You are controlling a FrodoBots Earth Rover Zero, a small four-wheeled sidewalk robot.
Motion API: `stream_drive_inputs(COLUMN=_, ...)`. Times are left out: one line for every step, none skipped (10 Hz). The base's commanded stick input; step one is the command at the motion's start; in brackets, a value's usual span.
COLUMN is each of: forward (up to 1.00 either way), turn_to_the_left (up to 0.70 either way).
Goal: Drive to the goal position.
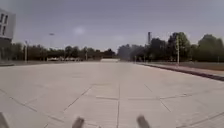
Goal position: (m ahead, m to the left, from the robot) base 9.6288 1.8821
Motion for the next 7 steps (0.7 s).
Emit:
stream_drive_inputs(forward=0.7, turn_to_the_left=0.0)
stream_drive_inputs(forward=0.7, turn_to_the_left=0.0)
stream_drive_inputs(forward=0.7, turn_to_the_left=0.0)
stream_drive_inputs(forward=0.7, turn_to_the_left=0.0)
stream_drive_inputs(forward=0.7, turn_to_the_left=0.0)
stream_drive_inputs(forward=0.7, turn_to_the_left=0.0)
stream_drive_inputs(forward=0.7, turn_to_the_left=0.0)
